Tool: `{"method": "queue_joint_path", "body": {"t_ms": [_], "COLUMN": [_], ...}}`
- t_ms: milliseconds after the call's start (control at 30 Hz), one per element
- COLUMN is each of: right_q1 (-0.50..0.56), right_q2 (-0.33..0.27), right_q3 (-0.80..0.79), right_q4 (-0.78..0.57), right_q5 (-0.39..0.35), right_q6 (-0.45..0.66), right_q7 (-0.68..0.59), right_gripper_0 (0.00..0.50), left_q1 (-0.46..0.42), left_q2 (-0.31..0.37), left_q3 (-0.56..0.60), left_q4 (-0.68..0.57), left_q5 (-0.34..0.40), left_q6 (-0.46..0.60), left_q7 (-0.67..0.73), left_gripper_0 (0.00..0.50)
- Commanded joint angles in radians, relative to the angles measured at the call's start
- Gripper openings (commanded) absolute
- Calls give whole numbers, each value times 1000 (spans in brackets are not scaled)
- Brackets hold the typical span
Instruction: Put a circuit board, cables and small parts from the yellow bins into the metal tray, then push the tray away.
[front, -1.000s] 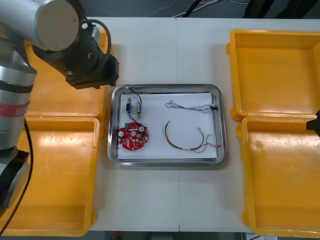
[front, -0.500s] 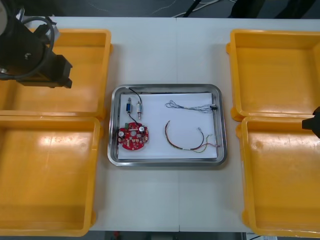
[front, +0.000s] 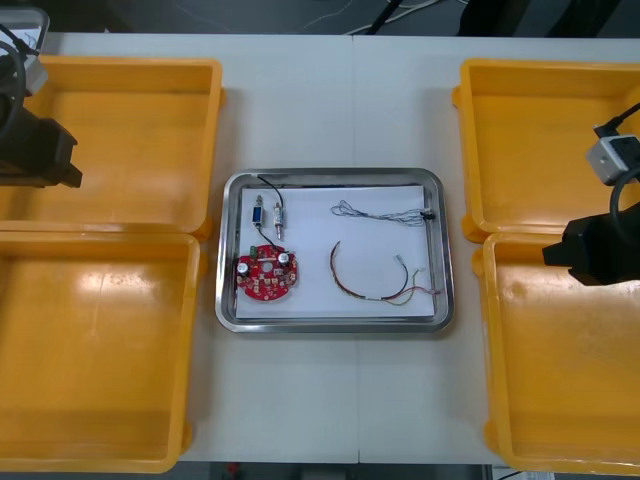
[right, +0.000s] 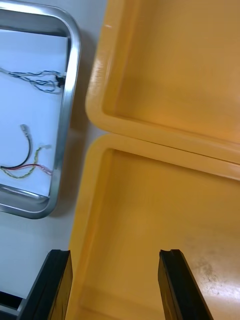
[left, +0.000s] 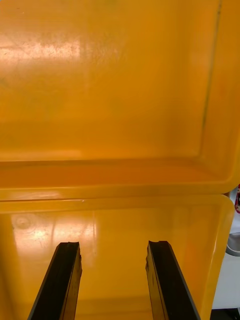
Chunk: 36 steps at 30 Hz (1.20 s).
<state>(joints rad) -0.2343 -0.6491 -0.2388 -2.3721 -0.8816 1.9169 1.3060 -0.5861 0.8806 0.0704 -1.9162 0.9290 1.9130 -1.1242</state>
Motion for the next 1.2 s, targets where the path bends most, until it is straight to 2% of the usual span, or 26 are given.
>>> {"method": "queue_joint_path", "body": {"t_ms": [33, 667, 867, 1067, 1200], "right_q1": [-71, -241, -306, -388, -442], "right_q2": [-37, -60, -60, -60, -60], "right_q3": [79, 406, 515, 662, 770], "right_q4": [-30, 16, 50, 77, 96], "right_q5": [-19, -51, -51, -13, 13], "right_q6": [3, 3, 3, 3, -39], "right_q7": [53, 95, 108, 124, 136], "right_gripper_0": [500, 500, 500, 500, 500], "left_q1": [28, 52, 65, 65, 66], "left_q2": [54, 44, 44, 37, 20], "left_q3": [45, 51, 35, 34, 34], "left_q4": [-30, -49, -95, -93, -93], "left_q5": [10, 56, 21, -7, -13], "left_q6": [7, 7, 7, 7, 7], "left_q7": [-92, -105, -98, -109, -111], "left_gripper_0": [384, 385, 384, 386, 384]}}
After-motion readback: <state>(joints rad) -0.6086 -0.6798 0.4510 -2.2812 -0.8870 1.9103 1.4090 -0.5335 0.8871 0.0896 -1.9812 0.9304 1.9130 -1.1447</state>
